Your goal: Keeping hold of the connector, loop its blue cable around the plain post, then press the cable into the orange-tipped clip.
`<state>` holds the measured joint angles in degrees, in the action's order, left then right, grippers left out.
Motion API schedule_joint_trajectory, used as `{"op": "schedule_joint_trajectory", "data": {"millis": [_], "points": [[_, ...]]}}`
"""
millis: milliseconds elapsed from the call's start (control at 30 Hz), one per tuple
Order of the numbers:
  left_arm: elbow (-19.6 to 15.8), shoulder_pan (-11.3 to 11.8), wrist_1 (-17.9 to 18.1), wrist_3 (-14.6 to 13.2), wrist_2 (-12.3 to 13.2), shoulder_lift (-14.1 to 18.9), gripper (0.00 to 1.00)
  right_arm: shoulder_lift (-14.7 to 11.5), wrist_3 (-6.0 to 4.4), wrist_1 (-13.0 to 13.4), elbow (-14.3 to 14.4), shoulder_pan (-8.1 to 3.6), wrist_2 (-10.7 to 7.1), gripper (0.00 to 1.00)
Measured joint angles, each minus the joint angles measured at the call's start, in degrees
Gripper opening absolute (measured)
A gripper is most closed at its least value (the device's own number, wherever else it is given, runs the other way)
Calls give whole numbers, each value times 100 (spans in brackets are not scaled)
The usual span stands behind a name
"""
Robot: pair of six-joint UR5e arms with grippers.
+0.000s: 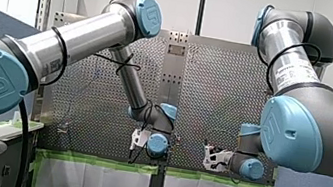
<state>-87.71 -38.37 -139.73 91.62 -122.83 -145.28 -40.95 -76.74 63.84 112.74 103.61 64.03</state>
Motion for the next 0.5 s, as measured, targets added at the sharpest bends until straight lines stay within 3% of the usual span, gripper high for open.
{"op": "schedule_joint_trajectory", "data": {"millis": [500], "points": [[113, 185, 169, 40, 367, -90, 0, 10, -51, -49, -122, -2, 13, 0]]}}
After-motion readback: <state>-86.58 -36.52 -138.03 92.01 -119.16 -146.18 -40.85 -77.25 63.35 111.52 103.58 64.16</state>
